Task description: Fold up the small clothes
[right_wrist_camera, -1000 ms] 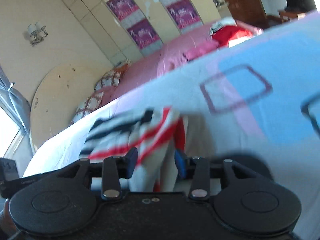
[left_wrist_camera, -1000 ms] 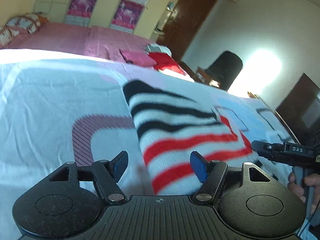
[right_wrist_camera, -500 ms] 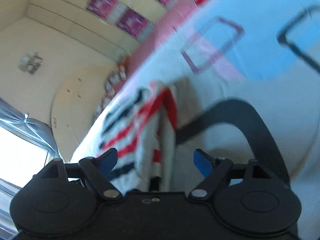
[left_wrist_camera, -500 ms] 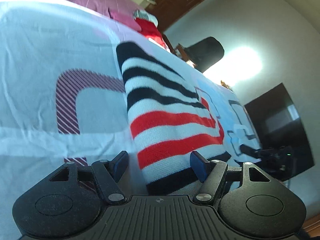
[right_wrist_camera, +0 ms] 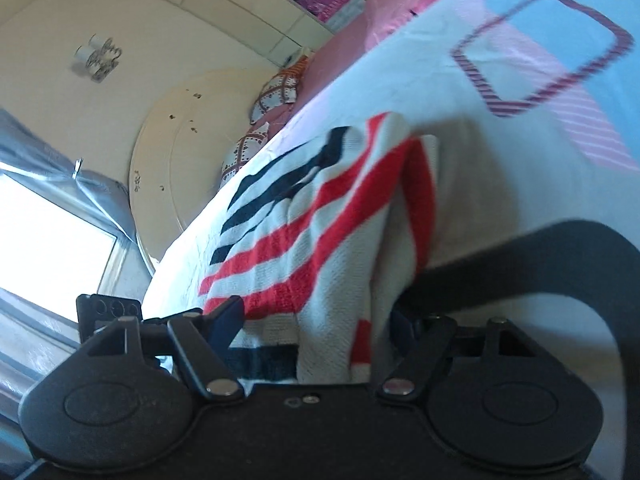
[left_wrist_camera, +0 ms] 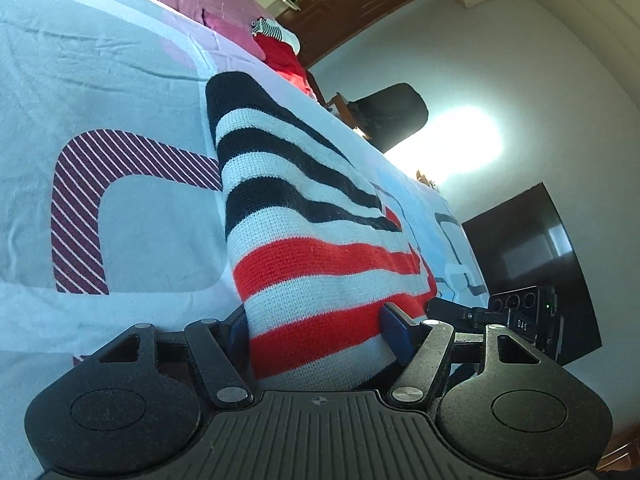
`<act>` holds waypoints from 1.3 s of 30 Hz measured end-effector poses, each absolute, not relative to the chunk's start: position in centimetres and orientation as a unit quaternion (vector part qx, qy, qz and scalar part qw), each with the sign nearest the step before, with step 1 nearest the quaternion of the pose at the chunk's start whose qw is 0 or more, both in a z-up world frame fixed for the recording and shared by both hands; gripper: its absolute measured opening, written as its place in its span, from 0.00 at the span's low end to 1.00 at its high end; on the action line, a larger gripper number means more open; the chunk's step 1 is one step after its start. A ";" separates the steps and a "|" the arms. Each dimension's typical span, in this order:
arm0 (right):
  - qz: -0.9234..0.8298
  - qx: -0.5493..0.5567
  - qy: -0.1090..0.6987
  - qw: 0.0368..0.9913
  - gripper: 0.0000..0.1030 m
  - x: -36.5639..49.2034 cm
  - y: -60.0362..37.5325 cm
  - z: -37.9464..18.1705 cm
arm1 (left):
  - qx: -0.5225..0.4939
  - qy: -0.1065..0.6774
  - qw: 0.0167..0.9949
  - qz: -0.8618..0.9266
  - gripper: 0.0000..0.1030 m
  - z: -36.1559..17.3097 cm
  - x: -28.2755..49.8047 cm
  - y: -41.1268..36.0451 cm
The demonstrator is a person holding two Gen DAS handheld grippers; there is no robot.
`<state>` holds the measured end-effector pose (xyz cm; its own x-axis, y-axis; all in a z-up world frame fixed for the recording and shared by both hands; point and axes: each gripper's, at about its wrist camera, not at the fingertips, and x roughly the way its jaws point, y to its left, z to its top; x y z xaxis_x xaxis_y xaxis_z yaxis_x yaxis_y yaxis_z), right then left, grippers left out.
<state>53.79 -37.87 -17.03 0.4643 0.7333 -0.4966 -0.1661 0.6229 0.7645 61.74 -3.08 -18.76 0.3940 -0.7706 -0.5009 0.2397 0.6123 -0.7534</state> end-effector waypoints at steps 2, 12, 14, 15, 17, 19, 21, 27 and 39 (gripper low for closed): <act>0.286 0.322 0.429 0.794 0.63 53.2 -38.1 -17.1 | -0.294 0.443 0.782 -0.324 0.60 -18.8 61.6 -3.1; 0.262 0.297 0.419 0.817 0.39 52.2 -38.1 -16.6 | -0.217 0.404 0.839 -0.292 0.38 -16.6 59.9 -5.1; 0.262 0.299 0.411 0.820 0.37 51.8 -38.1 -15.9 | -0.199 0.391 0.849 -0.295 0.36 -15.5 59.4 -5.3; 0.263 0.298 0.406 0.823 0.36 51.5 -38.0 -15.6 | -0.187 0.385 0.854 -0.296 0.36 -14.9 59.0 -5.3; 0.264 0.297 0.396 0.828 0.35 51.0 -37.7 -14.7 | -0.170 0.374 0.862 -0.299 0.35 -13.9 58.4 -5.4; 0.263 0.293 0.387 0.834 0.35 50.3 -37.4 -13.7 | -0.163 0.362 0.865 -0.306 0.35 -13.0 57.9 -5.1; 0.258 0.287 0.382 0.839 0.35 49.5 -37.1 -12.8 | -0.164 0.354 0.865 -0.314 0.35 -12.2 57.6 -4.5; 0.249 0.270 0.372 0.852 0.35 47.5 -34.9 -9.9 | -0.165 0.340 0.866 -0.329 0.35 -10.0 56.1 -1.9; 0.280 0.245 0.364 0.853 0.35 46.6 -23.4 -6.7 | -0.172 0.316 0.883 -0.301 0.35 -6.9 51.8 9.9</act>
